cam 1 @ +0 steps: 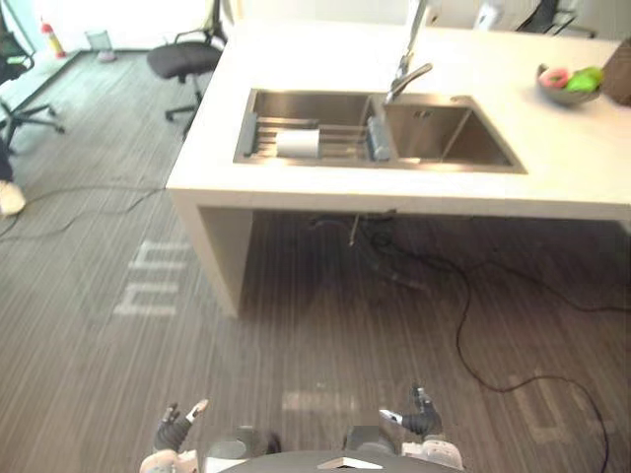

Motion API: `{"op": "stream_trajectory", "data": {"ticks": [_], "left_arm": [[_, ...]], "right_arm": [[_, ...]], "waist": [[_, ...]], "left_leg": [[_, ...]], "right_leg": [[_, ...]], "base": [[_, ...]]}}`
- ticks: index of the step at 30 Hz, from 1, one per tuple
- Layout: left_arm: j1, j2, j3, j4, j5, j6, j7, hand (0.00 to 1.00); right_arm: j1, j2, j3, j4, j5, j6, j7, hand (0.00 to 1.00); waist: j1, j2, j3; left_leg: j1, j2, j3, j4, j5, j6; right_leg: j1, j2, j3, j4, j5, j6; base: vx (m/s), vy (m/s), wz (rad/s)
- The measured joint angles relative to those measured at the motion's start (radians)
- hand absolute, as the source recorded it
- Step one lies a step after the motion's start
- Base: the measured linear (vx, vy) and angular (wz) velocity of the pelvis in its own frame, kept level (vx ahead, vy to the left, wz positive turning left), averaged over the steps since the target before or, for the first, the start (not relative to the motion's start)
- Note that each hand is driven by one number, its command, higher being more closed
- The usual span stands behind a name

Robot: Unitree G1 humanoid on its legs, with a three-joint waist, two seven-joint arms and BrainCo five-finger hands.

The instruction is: Walk over to the sink, pick up the cup, carry it to the dishwasher, place the cup inside the dishwasher, then close the dishwasher door

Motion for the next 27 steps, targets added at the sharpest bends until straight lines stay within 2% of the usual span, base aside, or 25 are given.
{"op": "stream_trajectory", "data": {"ticks": [1,2,3,4,5,6,7,8,9,10,11,13,15,17,19,20,22,23,24,25,27], "left_arm": [[-0.017,-0.006,-0.004,-0.115,0.021,-0.010,0.050,0.00],[-0.028,-0.011,-0.010,-0.180,0.031,-0.011,0.080,0.00],[-0.050,-0.015,-0.024,-0.321,0.056,-0.013,0.135,0.00],[-0.073,-0.012,-0.033,-0.461,0.084,-0.014,0.187,0.00],[-0.085,-0.009,-0.034,-0.528,0.100,-0.017,0.211,0.00],[-0.105,-0.003,-0.033,-0.646,0.140,-0.025,0.254,0.00],[-0.119,0.009,-0.031,-0.754,0.180,-0.028,0.295,0.00],[-0.122,0.018,-0.029,-0.799,0.201,-0.029,0.312,0.00],[-0.118,-0.001,-0.032,-0.854,0.253,-0.033,0.356,0.00],[-0.116,-0.009,-0.037,-0.906,0.291,-0.035,0.374,0.00],[-0.129,-0.008,-0.037,-1.006,0.337,-0.039,0.395,0.00],[-0.148,-0.007,-0.037,-1.076,0.373,-0.047,0.415,0.00],[-0.138,-0.006,-0.039,-1.123,0.415,-0.048,0.433,0.00],[-0.114,0.002,-0.051,-1.136,0.432,-0.043,0.427,0.00],[-0.104,0.005,-0.093,-1.149,0.433,-0.035,0.391,0.00],[-0.103,0.009,-0.101,-1.150,0.435,-0.035,0.363,0.00],[-0.104,0.028,-0.124,-1.151,0.438,-0.035,0.327,0.00],[-0.104,0.035,-0.136,-1.151,0.439,-0.034,0.308,0.00],[-0.105,0.046,-0.158,-1.154,0.448,-0.033,0.270,0.00],[-0.112,0.048,-0.182,-1.153,0.470,-0.024,0.230,0.00],[-0.141,0.064,-0.226,-1.123,0.513,0.001,0.178,0.00]], "right_arm": [[0.002,0.003,0.005,-0.004,0.012,-0.006,-0.003,0.00],[0.002,0.003,0.008,-0.006,0.016,-0.008,-0.009,0.00],[0.003,0.001,0.010,-0.006,0.026,-0.010,-0.012,0.00],[0.008,0.001,0.011,-0.005,0.028,-0.017,-0.019,0.00],[0.013,0.002,0.011,-0.006,0.030,-0.019,-0.022,0.00],[0.026,0.008,0.010,-0.007,0.037,-0.022,-0.035,0.00],[0.049,0.016,0.010,-0.005,0.045,-0.022,-0.040,0.00],[0.062,0.021,0.011,-0.006,0.046,-0.022,-0.041,0.00],[0.064,-0.013,-0.003,-0.013,0.046,-0.020,-0.041,0.00],[0.069,-0.035,0.000,-0.016,0.042,-0.017,-0.041,0.00],[0.069,-0.035,-0.005,-0.019,0.044,-0.003,-0.047,0.00],[0.069,-0.027,-0.007,-0.029,0.043,0.008,-0.048,0.00],[0.068,-0.027,0.002,-0.035,0.034,0.029,-0.037,0.00],[0.075,-0.025,0.001,-0.032,0.020,0.053,-0.018,0.00],[0.102,-0.025,-0.012,-0.029,0.002,0.057,-0.007,0.00],[0.108,-0.032,-0.012,-0.016,-0.010,0.056,0.000,0.00],[0.113,-0.036,-0.017,0.013,-0.014,0.052,0.012,0.00],[0.116,-0.037,-0.021,0.015,-0.013,0.052,0.012,0.00],[0.117,-0.045,-0.023,0.017,-0.013,0.046,0.013,0.00],[0.116,-0.059,-0.026,0.023,-0.014,0.037,0.025,0.00],[0.102,-0.066,-0.064,0.035,-0.014,0.035,0.035,0.00]], "waist": [[-0.011,-0.002,-0.001],[-0.016,0.001,0.000],[-0.029,0.009,0.004],[-0.040,0.015,0.005],[-0.044,0.016,0.006],[-0.043,0.015,0.006],[-0.042,0.002,0.003],[-0.041,-0.013,-0.001],[-0.041,0.054,0.008],[-0.042,0.088,-0.002],[-0.040,0.107,-0.004],[-0.038,0.109,-0.007],[-0.038,0.096,-0.009],[-0.040,0.084,-0.016],[-0.035,0.094,-0.010],[-0.030,0.092,-0.005],[-0.020,0.074,0.003],[-0.015,0.074,-0.001],[-0.015,0.080,-0.006],[-0.021,0.098,-0.016],[-0.029,0.128,-0.025]], "left_leg": [[0.011,0.013,-0.002,-0.011,0.004,-0.007],[0.016,0.023,-0.009,-0.008,0.007,-0.012],[0.023,0.048,-0.030,0.000,0.008,-0.015],[0.028,0.072,-0.056,0.002,0.003,-0.029],[0.031,0.082,-0.069,0.004,-0.005,-0.042],[0.047,0.095,-0.094,0.007,-0.030,-0.081],[0.077,0.096,-0.114,0.020,-0.072,-0.114],[0.089,0.096,-0.127,0.034,-0.102,-0.132],[0.097,0.158,-0.137,0.070,-0.136,-0.154],[0.096,0.180,-0.141,0.075,-0.143,-0.157],[0.103,0.202,-0.146,0.068,-0.135,-0.167],[0.124,0.215,-0.156,0.076,-0.118,-0.178],[0.119,0.236,-0.163,0.151,-0.107,-0.168],[0.017,0.260,-0.191,0.374,-0.039,-0.117],[-0.125,0.324,-0.186,0.662,0.088,-0.073],[-0.168,0.328,-0.168,0.730,0.027,-0.080],[-0.182,0.302,-0.112,0.665,-0.058,-0.094],[-0.183,0.282,-0.096,0.606,-0.073,-0.098],[-0.182,0.235,-0.074,0.431,-0.084,-0.105],[-0.181,0.190,-0.078,0.229,-0.042,-0.110],[-0.156,0.162,-0.077,0.052,0.108,-0.108]], "right_leg": [[-0.062,0.009,-0.035,-0.099,-0.045,0.001],[-0.077,0.018,-0.054,-0.176,-0.058,0.005],[-0.085,0.044,-0.091,-0.369,-0.063,0.004],[-0.074,0.076,-0.105,-0.581,-0.035,-0.011],[-0.066,0.090,-0.098,-0.687,-0.004,-0.012],[-0.041,0.107,-0.061,-0.870,0.091,-0.008],[-0.010,0.101,-0.002,-0.976,0.213,0.000],[0.000,0.098,0.009,-0.975,0.304,0.003],[0.007,0.145,-0.009,-0.911,0.241,0.003],[-0.007,0.168,-0.018,-0.878,0.199,-0.003],[-0.035,0.180,-0.037,-0.803,0.128,-0.018],[-0.047,0.187,-0.041,-0.736,0.070,-0.032],[-0.037,0.209,-0.042,-0.699,0.021,-0.052],[0.002,0.228,-0.047,-0.716,-0.002,-0.068],[0.095,0.257,-0.061,-0.802,-0.006,-0.088],[0.152,0.257,-0.063,-0.840,-0.002,-0.101],[0.234,0.244,-0.063,-0.902,0.008,-0.110],[0.250,0.237,-0.061,-0.915,0.009,-0.107],[0.267,0.221,-0.057,-0.936,0.019,-0.086],[0.265,0.214,-0.055,-0.944,0.019,-0.069],[0.262,0.218,-0.038,-0.935,0.006,-0.045]], "base": [[0.30,-0.052,0.06],[0.34,-0.115,0.26],[0.37,-0.169,0.40],[0.45,-0.242,0.49],[0.45,-0.290,0.56],[0.47,-0.343,0.54],[0.41,-0.333,0.52],[0.37,-0.317,0.28],[0.28,-0.239,0.16],[0.38,-0.282,0.14],[0.32,-0.237,0.18],[0.29,-0.237,0.00],[0.26,-0.261,-0.20],[0.17,-0.177,-0.08],[0.26,-0.140,0.11],[0.27,-0.079,0.06],[0.25,-0.060,-0.03],[0.26,-0.024,-0.10],[0.23,0.033,-0.08],[0.27,0.092,-0.03],[0.26,0.139,-0.13]]}}
